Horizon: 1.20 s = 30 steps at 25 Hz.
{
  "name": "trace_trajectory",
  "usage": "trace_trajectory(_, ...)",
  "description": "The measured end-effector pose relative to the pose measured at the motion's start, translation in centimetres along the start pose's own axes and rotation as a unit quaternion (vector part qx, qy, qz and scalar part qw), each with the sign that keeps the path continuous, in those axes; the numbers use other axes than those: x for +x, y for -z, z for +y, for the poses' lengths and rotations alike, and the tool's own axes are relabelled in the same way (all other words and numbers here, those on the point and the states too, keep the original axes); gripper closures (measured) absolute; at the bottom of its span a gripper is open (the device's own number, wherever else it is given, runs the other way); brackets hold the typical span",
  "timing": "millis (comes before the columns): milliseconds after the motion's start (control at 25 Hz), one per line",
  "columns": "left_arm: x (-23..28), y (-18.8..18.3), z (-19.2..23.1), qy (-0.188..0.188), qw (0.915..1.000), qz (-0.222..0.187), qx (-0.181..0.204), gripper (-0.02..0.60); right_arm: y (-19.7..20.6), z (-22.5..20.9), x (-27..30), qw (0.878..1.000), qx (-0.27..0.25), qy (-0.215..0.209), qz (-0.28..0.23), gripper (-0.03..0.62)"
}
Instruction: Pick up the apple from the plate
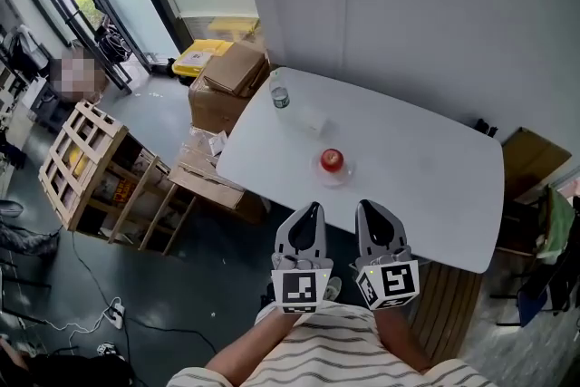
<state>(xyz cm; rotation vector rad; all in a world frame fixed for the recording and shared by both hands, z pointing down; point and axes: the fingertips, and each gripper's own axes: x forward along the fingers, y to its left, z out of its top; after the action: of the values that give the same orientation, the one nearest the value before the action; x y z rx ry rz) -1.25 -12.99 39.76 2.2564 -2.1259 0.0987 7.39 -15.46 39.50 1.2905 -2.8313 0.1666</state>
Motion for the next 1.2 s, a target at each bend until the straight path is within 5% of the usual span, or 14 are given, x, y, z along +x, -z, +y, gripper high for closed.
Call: trace_trajectory(1200,6.8,4.5,5.7,0.006,0.9983,0.057,-0.014,0.577,6.6,-2.0,9.6,0.997,0.019,0.005,0.078,0.579)
